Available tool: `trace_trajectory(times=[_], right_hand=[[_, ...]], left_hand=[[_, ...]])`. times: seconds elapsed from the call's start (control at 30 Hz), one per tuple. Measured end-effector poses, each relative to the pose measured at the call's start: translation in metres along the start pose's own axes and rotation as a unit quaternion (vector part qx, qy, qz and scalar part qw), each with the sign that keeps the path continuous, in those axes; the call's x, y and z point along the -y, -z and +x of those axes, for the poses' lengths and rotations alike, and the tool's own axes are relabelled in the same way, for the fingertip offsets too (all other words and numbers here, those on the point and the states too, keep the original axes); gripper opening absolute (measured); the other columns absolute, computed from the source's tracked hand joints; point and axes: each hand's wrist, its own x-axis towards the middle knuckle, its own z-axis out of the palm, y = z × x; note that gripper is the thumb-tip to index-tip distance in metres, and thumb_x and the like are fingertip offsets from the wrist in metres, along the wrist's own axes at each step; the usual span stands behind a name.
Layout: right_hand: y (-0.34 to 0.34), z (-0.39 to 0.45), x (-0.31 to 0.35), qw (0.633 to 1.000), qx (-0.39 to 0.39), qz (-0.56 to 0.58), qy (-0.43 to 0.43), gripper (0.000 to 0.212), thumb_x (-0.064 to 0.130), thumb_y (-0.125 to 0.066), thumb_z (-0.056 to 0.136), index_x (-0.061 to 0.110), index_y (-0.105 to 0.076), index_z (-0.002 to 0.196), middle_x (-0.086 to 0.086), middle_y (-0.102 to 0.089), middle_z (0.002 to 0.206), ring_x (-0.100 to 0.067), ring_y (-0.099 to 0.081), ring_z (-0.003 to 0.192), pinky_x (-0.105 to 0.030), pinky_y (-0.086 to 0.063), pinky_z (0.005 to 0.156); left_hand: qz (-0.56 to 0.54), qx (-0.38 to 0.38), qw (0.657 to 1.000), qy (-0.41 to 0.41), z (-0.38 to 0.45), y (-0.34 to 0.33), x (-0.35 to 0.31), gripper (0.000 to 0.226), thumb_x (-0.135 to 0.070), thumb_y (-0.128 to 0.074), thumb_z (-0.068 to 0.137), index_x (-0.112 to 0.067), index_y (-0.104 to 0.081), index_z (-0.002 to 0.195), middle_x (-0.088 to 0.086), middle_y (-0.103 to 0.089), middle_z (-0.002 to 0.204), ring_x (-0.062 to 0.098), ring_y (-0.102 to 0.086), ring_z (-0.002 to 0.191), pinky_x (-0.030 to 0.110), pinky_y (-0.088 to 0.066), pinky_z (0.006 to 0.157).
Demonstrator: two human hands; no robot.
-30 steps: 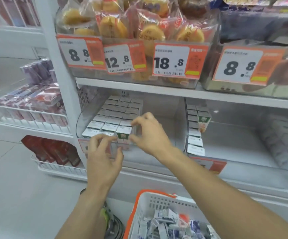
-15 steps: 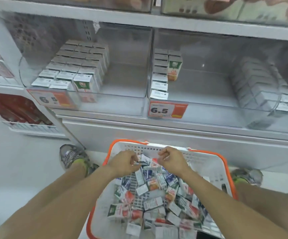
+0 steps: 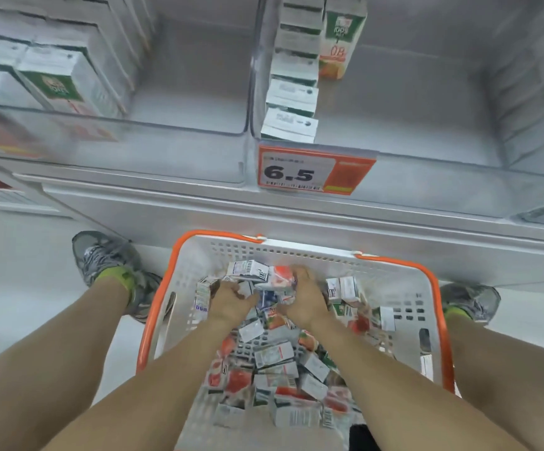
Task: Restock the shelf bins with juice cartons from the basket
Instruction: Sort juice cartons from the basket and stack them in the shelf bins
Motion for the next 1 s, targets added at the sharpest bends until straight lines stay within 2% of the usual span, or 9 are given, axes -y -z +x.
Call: trace_trajectory(times=[0.13,0.23,0.4,0.5,0.6,0.73,0.8,0.9,1.0], right_hand=[[-0.015,0.008,-0.008,0.998,-0.045,-0.026,0.035,0.074,0.002,-0.080,0.075,0.019,-0.042,0.136,-0.003,-0.038,0.136,-0.020,-0.052,0.120,-0.014,-0.040,0.097],[-0.026,0.006,-0.001,0.994,-0.073,-0.067,0.038,0.062,0.007,-0.077,0.078,0.018,-0.049,0.132,-0.004,-0.035,0.136,-0.022,-0.046,0.125,-0.025,-0.040,0.108],[-0.027,0.004,0.003,0.996,-0.091,-0.017,0.011,0.052,0.012,-0.080,0.075,0.017,-0.055,0.120,-0.001,-0.042,0.125,-0.016,-0.055,0.106,-0.020,-0.044,0.096],[-0.017,-0.001,0.007,0.994,-0.085,0.064,-0.027,0.054,0.007,-0.079,0.071,0.022,-0.047,0.112,0.000,-0.050,0.114,-0.013,-0.057,0.099,-0.021,-0.049,0.084],[-0.006,-0.014,0.011,0.981,-0.020,0.179,-0.076,0.058,-0.005,-0.071,0.075,0.017,-0.037,0.116,-0.006,-0.060,0.105,-0.014,-0.063,0.085,-0.039,-0.058,0.072],[-0.006,-0.024,0.000,0.952,0.099,0.228,-0.178,0.067,-0.007,-0.070,0.076,0.016,-0.035,0.128,-0.014,-0.066,0.110,-0.017,-0.064,0.085,-0.036,-0.060,0.079],[-0.003,-0.021,-0.009,0.972,0.047,0.167,-0.160,0.056,-0.007,-0.065,0.079,0.010,-0.044,0.127,-0.009,-0.066,0.100,-0.017,-0.061,0.083,-0.026,-0.055,0.072],[0.010,-0.010,-0.019,0.991,-0.112,-0.022,-0.064,0.050,-0.009,-0.063,0.078,0.012,-0.054,0.122,-0.005,-0.051,0.121,-0.016,-0.052,0.101,-0.018,-0.043,0.084],[0.010,0.001,-0.027,0.993,-0.074,-0.086,-0.034,0.061,0.000,-0.071,0.081,0.014,-0.050,0.136,-0.001,-0.043,0.138,-0.021,-0.049,0.123,-0.025,-0.039,0.106]], left_hand=[[-0.079,0.019,0.996,0.035,0.008,-0.013,0.006,0.056,-0.015,-0.074,0.086,0.001,-0.047,0.133,0.012,-0.062,0.106,0.027,-0.062,0.095,0.039,-0.054,0.091],[-0.113,0.030,0.993,0.021,0.009,-0.020,0.004,0.037,-0.008,-0.066,0.090,-0.006,-0.054,0.125,0.005,-0.064,0.103,0.028,-0.063,0.098,0.047,-0.055,0.092],[-0.127,0.033,0.991,0.009,0.008,-0.027,0.006,0.039,0.001,-0.057,0.091,-0.005,-0.059,0.129,0.005,-0.064,0.097,0.018,-0.061,0.082,0.034,-0.054,0.076],[-0.131,0.009,0.991,0.015,0.007,-0.028,0.008,0.041,-0.014,-0.067,0.090,-0.007,-0.058,0.129,0.010,-0.064,0.114,0.026,-0.063,0.102,0.040,-0.053,0.093],[-0.148,-0.027,0.989,0.009,0.001,-0.030,0.010,0.046,-0.031,-0.075,0.086,-0.010,-0.053,0.120,0.010,-0.062,0.111,0.027,-0.062,0.102,0.040,-0.051,0.094],[-0.193,-0.097,0.976,0.030,0.003,-0.034,0.018,0.037,-0.019,-0.082,0.079,-0.014,-0.049,0.096,0.017,-0.062,0.105,0.036,-0.066,0.096,0.051,-0.056,0.089],[-0.193,-0.086,0.977,0.038,0.000,-0.030,0.019,0.036,-0.009,-0.081,0.079,-0.012,-0.049,0.096,0.020,-0.061,0.103,0.038,-0.067,0.090,0.051,-0.058,0.085],[-0.183,-0.069,0.980,0.022,-0.008,-0.023,0.021,0.031,-0.005,-0.078,0.081,-0.012,-0.051,0.095,0.026,-0.062,0.106,0.030,-0.064,0.073,0.040,-0.059,0.068],[-0.171,-0.066,0.983,0.014,-0.009,-0.012,0.029,0.029,-0.007,-0.079,0.081,-0.015,-0.053,0.092,0.022,-0.063,0.116,0.033,-0.066,0.081,0.037,-0.055,0.065]])
